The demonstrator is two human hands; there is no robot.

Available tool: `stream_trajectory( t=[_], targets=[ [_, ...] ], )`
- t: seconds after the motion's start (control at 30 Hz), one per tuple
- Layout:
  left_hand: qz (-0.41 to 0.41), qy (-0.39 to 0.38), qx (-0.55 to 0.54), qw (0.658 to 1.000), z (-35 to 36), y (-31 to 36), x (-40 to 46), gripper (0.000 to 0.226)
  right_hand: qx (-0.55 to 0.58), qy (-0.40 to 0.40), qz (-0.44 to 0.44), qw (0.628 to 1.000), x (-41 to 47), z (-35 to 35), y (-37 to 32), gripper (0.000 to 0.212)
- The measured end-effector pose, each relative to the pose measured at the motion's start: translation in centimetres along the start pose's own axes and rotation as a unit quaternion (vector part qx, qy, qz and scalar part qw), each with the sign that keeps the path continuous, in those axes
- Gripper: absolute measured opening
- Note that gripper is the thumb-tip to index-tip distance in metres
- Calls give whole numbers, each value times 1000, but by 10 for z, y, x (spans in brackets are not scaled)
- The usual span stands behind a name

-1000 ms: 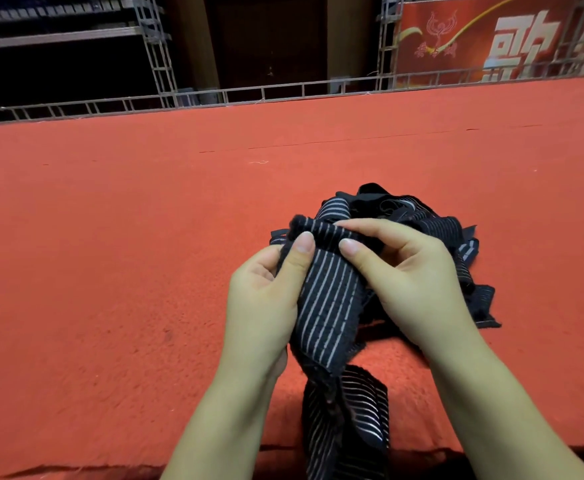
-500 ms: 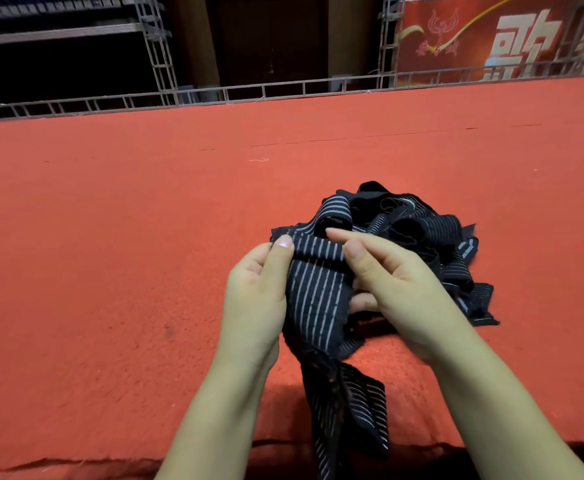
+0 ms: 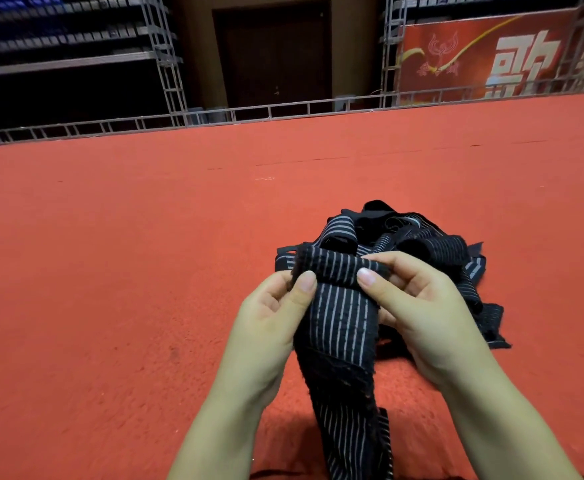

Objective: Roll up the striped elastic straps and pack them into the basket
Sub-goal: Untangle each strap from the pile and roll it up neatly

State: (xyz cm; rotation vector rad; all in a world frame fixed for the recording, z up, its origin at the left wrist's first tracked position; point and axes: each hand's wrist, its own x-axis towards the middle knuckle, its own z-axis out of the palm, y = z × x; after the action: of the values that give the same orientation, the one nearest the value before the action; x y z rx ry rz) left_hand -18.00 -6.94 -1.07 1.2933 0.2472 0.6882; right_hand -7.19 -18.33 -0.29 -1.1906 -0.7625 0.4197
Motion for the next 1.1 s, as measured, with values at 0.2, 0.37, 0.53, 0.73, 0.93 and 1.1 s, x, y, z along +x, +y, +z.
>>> stream_trajectory(
  t=[0.2,0.37,0.53,0.73,0.93,1.1],
  targets=[
    [-7,-6,20,1000,8,3,-5,25,-39,57,-62,996,1,0,-2,6],
    [19,17,17,1000,14,15,-8,24,-136,72,-142,978,-2,2,-9,11],
    [9,32,28,999,14,20,-10,32,-174,50,-189,965,-9,3,-10,27],
    [-10,70,27,997,16,20,-10,38,-168,-25,-184,968,-8,2,-6,28],
    [10,46,17,999,12,15,-9,30,-112,-86,-77,987,-10,-3,-3,23],
    [35,4,43,998,8,7,-10,17,-41,-66,21,997,-11,2,-1,29]
  ],
)
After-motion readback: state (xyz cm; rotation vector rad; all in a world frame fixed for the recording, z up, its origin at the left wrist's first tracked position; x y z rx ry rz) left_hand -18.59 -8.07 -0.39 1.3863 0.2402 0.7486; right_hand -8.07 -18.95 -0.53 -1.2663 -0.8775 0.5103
